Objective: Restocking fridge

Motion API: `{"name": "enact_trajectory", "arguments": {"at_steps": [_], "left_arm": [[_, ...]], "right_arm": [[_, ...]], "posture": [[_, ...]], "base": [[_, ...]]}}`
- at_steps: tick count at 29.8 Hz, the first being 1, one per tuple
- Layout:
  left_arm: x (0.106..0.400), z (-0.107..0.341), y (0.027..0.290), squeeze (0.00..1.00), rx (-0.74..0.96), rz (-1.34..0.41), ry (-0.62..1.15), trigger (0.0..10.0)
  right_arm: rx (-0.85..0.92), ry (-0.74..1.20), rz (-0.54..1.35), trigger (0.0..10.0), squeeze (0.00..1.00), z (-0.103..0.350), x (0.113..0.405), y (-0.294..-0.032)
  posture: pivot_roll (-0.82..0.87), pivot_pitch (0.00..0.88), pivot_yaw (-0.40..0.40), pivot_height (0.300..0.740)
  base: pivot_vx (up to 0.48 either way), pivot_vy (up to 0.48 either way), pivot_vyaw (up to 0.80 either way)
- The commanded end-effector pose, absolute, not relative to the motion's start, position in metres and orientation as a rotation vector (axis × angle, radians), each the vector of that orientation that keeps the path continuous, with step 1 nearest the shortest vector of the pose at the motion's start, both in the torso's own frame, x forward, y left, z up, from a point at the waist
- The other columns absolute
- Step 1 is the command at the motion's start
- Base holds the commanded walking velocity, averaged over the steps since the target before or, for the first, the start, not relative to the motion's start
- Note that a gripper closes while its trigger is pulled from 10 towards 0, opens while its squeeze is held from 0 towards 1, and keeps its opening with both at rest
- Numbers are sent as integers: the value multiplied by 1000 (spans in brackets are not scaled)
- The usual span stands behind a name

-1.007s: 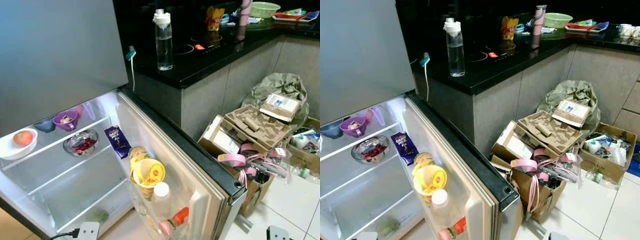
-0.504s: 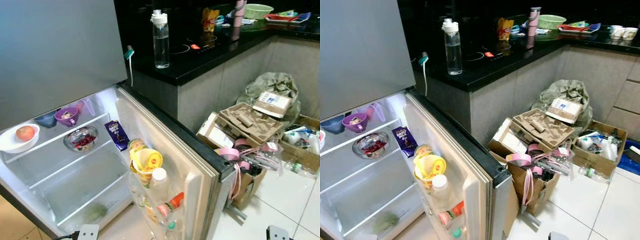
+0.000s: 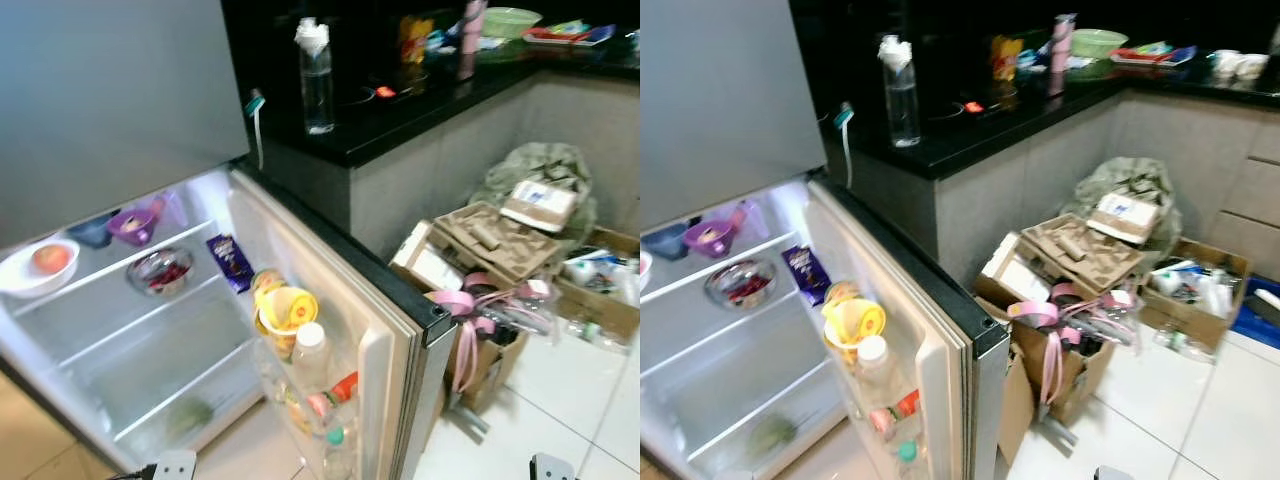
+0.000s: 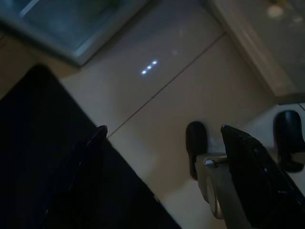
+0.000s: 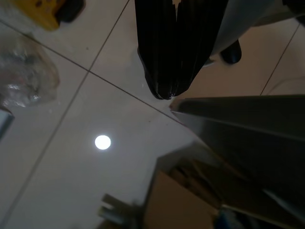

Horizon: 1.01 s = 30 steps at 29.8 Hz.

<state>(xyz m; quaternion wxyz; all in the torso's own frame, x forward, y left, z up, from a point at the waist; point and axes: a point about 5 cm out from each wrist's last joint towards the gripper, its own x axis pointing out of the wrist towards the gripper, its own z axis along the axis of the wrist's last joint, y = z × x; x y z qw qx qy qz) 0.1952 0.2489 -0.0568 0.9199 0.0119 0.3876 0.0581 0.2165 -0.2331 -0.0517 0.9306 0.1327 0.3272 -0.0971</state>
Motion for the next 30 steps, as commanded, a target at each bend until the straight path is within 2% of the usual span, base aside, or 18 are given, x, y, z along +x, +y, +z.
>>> {"name": "enact_trajectory", "arguments": {"at_steps": [1,8,26,27,28,30], "left_arm": [[190,-59,253,0,20,132,814,10000],[190,-59,251,0,15,129,813,10000],[191,-60,253,0,11,143,826,10000],[191,-60,253,0,11,143,828,10000],[192,-60,252,0,12,141,830,10000],[192,-60,252,0,12,139,832,10000]], "right_arm": [[280,683,-202,10000,0,-55,212,-232],[280,680,-201,10000,0,-54,213,-232],[270,679,-188,10000,0,-51,219,-232],[266,677,-181,6157,0,-49,222,-231],[269,664,-170,0,0,-45,228,-231],[261,654,-168,0,0,-41,235,-231]], "posture": [[-86,120,28,740],[-87,127,27,740],[-84,131,26,740],[-84,131,26,740],[-85,132,26,740],[-85,132,27,740]], "base": [[-337,0,0],[-334,0,0],[0,0,0],[0,0,0],[0,0,0],[0,0,0]]}}
